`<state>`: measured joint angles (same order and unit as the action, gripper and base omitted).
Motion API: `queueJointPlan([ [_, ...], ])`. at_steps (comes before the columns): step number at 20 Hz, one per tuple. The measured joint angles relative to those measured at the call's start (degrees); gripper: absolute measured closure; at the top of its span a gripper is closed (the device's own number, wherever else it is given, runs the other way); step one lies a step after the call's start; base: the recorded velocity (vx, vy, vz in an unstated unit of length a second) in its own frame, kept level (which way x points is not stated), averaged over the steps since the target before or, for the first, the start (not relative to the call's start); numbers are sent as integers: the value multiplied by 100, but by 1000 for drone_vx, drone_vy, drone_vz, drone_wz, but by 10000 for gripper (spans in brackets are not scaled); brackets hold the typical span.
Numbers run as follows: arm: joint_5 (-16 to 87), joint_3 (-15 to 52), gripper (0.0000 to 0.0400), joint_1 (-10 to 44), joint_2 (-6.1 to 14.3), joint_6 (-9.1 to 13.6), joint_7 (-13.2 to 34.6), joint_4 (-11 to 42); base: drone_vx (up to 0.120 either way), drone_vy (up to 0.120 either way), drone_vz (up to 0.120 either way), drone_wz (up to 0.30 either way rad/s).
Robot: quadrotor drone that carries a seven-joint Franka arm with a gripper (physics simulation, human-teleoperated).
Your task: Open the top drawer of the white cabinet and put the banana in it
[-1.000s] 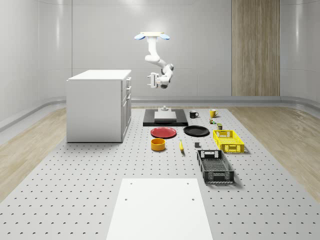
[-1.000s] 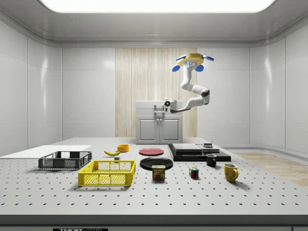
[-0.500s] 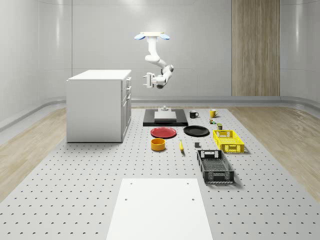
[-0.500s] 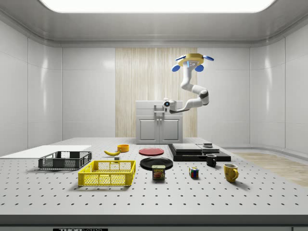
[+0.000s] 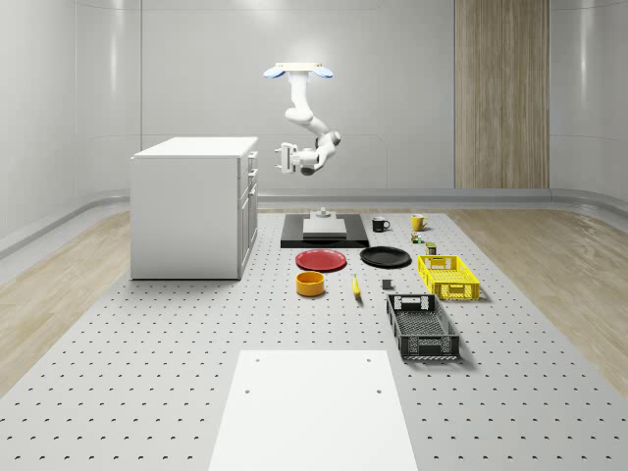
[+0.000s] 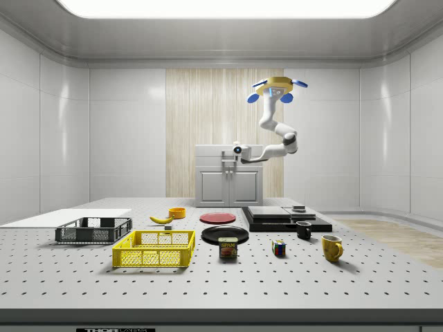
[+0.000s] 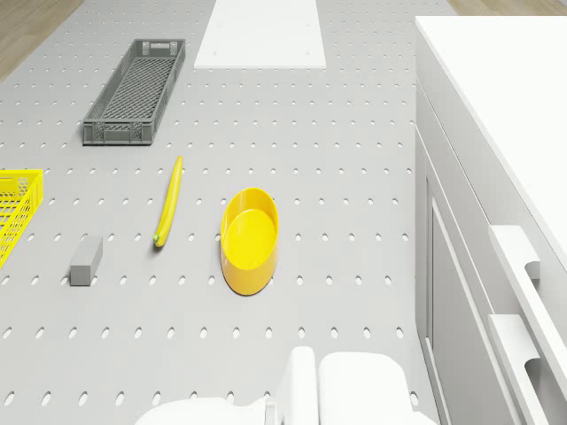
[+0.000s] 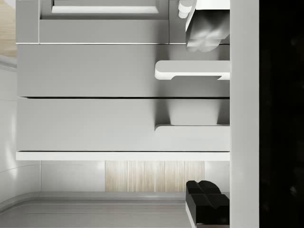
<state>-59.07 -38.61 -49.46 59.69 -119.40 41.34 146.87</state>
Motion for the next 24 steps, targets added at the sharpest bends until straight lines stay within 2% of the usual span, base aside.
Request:
queueJointPlan([
  [10,-527,121,0,-438,-574,-338,-372,-238,0,0,0,0],
  [24,-1197,337,0,-604,-1031,-579,-930,-164,0,0,0,0],
])
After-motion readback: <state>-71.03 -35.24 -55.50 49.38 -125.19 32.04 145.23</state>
